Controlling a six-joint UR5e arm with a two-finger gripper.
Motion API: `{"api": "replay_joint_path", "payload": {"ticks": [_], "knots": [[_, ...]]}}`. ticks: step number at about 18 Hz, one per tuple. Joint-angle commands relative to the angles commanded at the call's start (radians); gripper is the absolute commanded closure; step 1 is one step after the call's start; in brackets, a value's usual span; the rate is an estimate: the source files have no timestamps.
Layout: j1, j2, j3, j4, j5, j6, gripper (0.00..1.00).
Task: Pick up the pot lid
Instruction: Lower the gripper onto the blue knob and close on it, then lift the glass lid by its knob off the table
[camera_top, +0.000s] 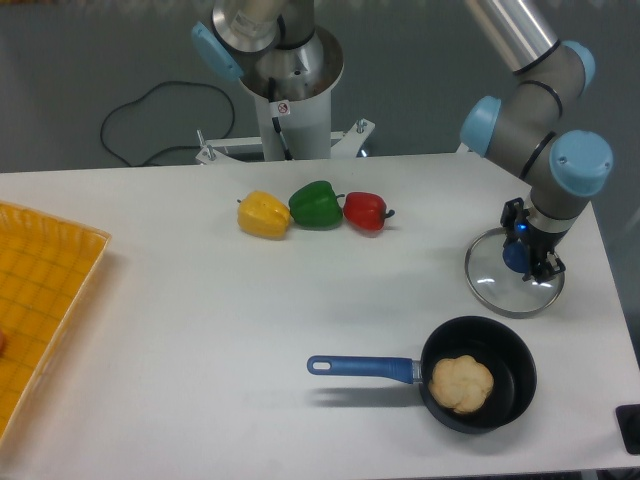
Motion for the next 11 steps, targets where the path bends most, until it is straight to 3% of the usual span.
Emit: {"api": "replay_joint_path", "payload": {"ticks": [6, 11], "knots": [[0.0, 0.058, 0.006, -0.017, 0.005, -0.041, 0.43], [-0.002, 0.114, 0.021, -0.092, 0.005, -0.116, 0.43]]}}
